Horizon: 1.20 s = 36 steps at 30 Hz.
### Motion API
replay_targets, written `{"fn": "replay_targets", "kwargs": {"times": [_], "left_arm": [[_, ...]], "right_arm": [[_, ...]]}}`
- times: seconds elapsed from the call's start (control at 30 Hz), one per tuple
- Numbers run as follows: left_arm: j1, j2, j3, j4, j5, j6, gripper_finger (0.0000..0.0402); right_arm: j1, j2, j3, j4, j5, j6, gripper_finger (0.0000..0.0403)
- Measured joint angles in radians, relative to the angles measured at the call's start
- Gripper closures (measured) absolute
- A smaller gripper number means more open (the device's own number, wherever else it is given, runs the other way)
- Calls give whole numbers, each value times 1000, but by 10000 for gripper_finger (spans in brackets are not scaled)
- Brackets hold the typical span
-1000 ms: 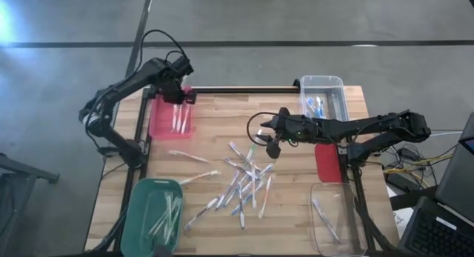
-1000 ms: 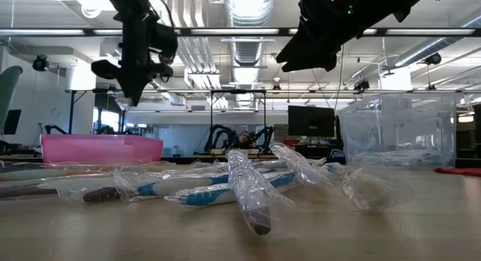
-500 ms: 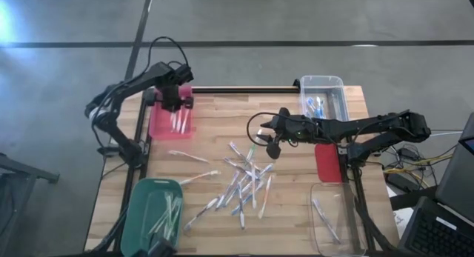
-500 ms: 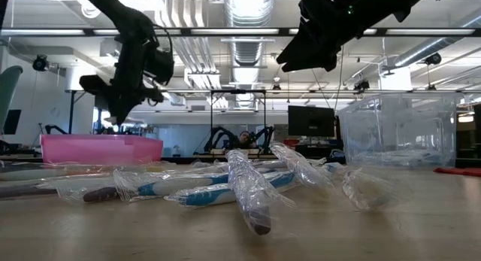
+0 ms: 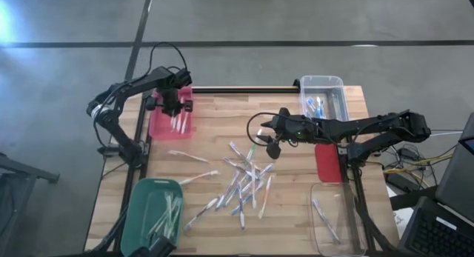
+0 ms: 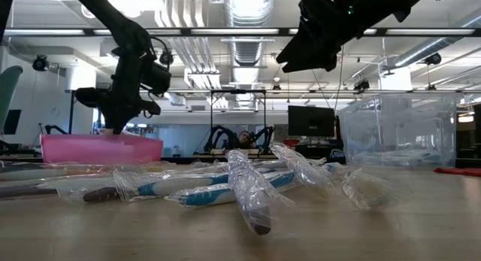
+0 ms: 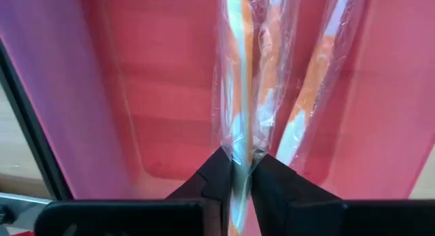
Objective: Pick & Place Toothbrushes
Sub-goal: Put the orange toothbrush into the pink bin, then put the green toothbrush into the green bin
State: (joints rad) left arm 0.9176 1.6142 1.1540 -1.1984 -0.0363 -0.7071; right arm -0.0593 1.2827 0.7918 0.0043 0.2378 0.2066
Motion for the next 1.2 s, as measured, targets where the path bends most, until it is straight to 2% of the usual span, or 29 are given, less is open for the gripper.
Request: {"fn": "replay_targets", "kwargs": {"times": [0.27,0.87,1.2], "left_arm": [[0,0,0,32,5,18,365],[0,0,0,39,11,50,281],[0,0,2,37,83,104,274]], "right_arm": [[0,0,0,0,0,0,147],[0,0,0,0,0,0,119],[0,-5,0,-1,0,-8,116]]}}
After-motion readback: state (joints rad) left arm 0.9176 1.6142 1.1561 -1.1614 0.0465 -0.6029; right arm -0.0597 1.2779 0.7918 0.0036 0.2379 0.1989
